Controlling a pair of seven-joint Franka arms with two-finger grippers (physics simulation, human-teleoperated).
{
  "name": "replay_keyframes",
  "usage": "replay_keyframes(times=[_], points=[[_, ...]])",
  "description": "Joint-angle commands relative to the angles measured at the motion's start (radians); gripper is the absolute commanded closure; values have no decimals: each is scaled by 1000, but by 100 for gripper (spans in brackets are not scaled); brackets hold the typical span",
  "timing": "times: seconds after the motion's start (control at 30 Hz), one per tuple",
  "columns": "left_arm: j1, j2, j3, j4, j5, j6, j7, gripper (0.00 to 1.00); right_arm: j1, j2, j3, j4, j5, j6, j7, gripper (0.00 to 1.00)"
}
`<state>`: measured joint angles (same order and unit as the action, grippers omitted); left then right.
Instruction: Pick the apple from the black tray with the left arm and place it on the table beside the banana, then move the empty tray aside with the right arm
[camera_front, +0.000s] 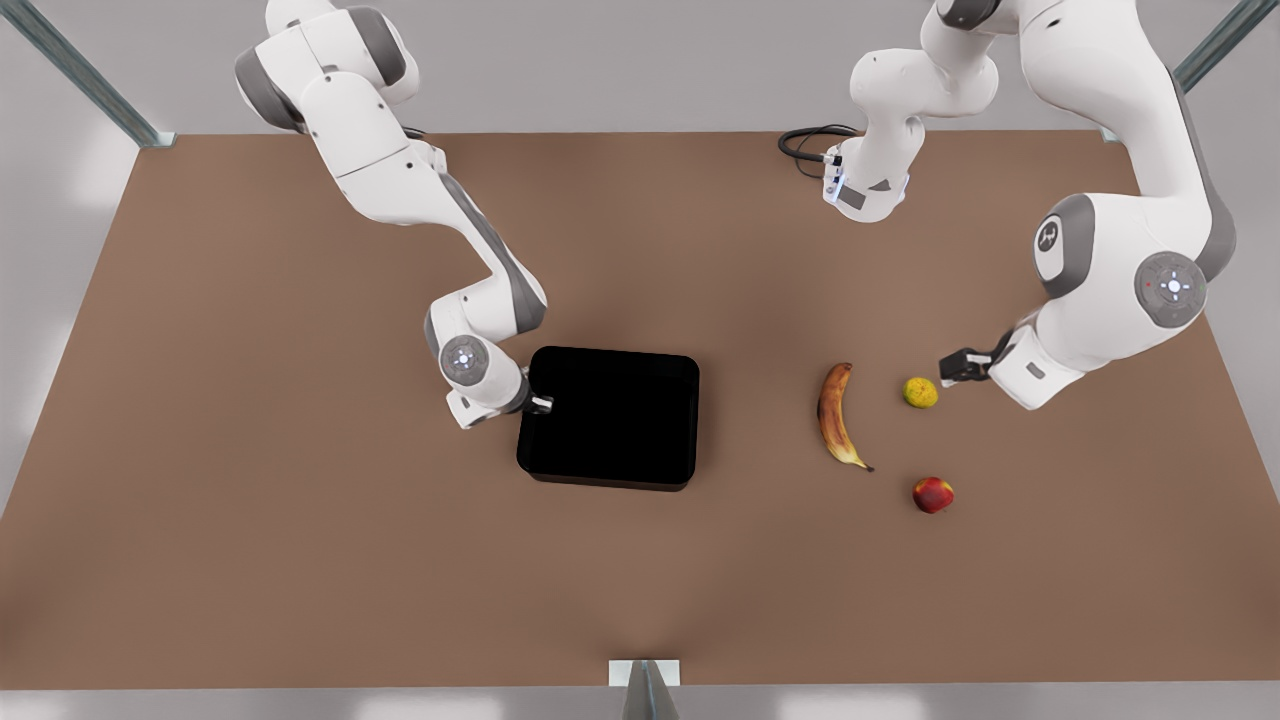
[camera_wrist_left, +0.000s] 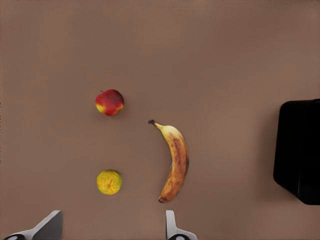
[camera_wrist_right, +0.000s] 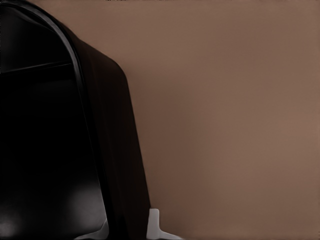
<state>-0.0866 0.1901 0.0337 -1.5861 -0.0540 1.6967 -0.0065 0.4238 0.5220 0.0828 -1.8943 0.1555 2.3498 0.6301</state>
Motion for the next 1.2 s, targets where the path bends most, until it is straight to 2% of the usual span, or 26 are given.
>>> replay_keyframes(times=[0.0,0.2,0.47,0.57,0.73,1.0,1.17], points=[[2,-1,2,-2,6,81,-30,0,-2,-2,0,3,4,-14,-52,67],[7,-1,5,-2,8,80,-29,0,-2,-11,0,15,4,-66,-66,84],[8,-1,6,-2,8,80,-29,0,-82,-126,-11,118,-5,-314,-230,85],[8,-1,6,-2,8,80,-30,0,-94,-131,-93,224,-5,-469,-429,85],[8,-1,6,-2,8,80,-27,0,-99,-126,-247,278,6,-506,-786,85],[8,0,5,8,9,74,-29,0,-359,-88,-241,354,35,-504,-1395,85],[7,0,3,14,11,35,-29,0,-468,-45,-248,399,157,-504,-1650,86]])
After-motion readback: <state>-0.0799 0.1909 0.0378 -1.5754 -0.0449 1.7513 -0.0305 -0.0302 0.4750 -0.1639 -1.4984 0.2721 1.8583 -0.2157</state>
